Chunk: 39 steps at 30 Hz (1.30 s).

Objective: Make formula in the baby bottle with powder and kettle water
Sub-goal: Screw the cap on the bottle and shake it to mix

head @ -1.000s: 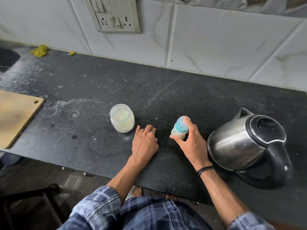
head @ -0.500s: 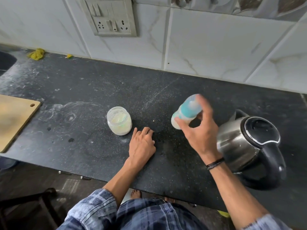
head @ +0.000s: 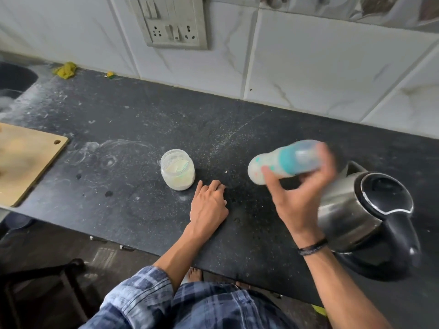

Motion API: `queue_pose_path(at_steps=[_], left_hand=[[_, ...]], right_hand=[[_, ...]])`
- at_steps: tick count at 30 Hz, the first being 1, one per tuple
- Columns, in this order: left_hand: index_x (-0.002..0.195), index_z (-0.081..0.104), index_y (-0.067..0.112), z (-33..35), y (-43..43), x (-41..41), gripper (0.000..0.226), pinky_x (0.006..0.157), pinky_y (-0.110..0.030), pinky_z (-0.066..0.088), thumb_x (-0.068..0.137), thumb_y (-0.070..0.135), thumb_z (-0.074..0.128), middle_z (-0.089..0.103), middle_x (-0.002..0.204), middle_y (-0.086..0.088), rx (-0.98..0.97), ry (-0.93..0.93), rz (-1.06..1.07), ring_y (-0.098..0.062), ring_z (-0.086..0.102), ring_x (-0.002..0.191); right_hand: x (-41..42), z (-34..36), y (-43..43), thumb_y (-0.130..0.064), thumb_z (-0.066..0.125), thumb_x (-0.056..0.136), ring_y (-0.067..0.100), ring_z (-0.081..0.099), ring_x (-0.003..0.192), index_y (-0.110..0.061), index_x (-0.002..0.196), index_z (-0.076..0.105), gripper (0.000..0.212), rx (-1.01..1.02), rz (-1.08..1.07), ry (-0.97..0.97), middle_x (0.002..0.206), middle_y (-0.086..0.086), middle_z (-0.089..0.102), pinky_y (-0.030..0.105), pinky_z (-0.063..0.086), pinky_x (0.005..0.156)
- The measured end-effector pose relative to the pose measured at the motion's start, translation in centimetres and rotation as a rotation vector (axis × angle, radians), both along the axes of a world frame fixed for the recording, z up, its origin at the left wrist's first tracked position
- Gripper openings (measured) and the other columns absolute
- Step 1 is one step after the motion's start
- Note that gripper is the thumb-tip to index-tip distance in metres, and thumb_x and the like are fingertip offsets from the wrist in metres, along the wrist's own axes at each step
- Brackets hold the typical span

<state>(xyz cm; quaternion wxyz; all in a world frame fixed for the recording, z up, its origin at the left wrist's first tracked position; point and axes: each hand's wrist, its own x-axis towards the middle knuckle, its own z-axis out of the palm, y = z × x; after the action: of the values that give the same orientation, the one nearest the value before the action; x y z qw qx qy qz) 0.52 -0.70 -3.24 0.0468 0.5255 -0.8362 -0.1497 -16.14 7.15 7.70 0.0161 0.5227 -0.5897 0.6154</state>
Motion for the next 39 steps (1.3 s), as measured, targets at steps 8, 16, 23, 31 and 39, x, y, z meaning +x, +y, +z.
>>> queue_pose_path(at_steps=[8,16,23,31,39], left_hand=[[0.143,0.055,0.019,-0.1,0.0,0.0,0.051,0.125,-0.04,0.008,0.093,0.027,0.061,0.05,0.143,0.006,-0.006,0.005,0.01,-0.021,0.055,0.122],[0.145,0.052,0.019,0.1,0.0,0.2,0.051,0.125,-0.041,0.008,0.095,0.026,0.059,0.049,0.145,0.004,-0.006,0.001,-0.001,-0.021,0.055,0.124],[0.143,0.053,0.021,-0.1,0.0,0.0,0.05,0.125,-0.039,0.005,0.094,0.027,0.06,0.05,0.141,0.008,0.016,-0.001,0.009,-0.02,0.055,0.121],[0.146,0.051,0.021,0.1,-0.1,0.3,0.051,0.125,-0.04,0.004,0.096,0.029,0.059,0.047,0.145,0.007,0.036,-0.027,0.002,-0.021,0.053,0.126],[0.146,0.051,0.022,0.3,-0.1,0.3,0.051,0.125,-0.041,0.005,0.096,0.03,0.058,0.048,0.144,0.008,0.015,-0.039,0.002,-0.02,0.053,0.126]], right_hand=[[-0.2,0.7,-0.3,-0.023,0.088,0.08,0.016,0.05,0.132,-0.037,0.147,0.028,0.091,-0.054,-0.017,0.031,0.151,-0.024,0.034,0.053,0.056,0.097],[0.1,0.7,0.2,-0.02,0.09,0.076,0.007,0.047,0.132,-0.012,0.144,0.03,0.091,-0.042,-0.032,0.057,0.148,-0.015,0.033,0.044,0.053,0.102],[-0.1,1.1,0.8,-0.018,0.089,0.078,0.026,0.052,0.129,-0.011,0.143,0.025,0.092,-0.09,-0.036,0.023,0.149,-0.012,0.034,0.056,0.056,0.093],[-0.1,0.4,1.2,-0.015,0.09,0.077,0.007,0.049,0.13,-0.01,0.143,0.029,0.089,-0.054,-0.006,0.021,0.149,-0.031,0.031,0.054,0.056,0.096],[-0.3,-0.7,0.9,-0.025,0.087,0.077,0.016,0.056,0.125,-0.015,0.143,0.031,0.087,0.042,0.002,-0.037,0.144,-0.012,0.045,0.05,0.056,0.097]])
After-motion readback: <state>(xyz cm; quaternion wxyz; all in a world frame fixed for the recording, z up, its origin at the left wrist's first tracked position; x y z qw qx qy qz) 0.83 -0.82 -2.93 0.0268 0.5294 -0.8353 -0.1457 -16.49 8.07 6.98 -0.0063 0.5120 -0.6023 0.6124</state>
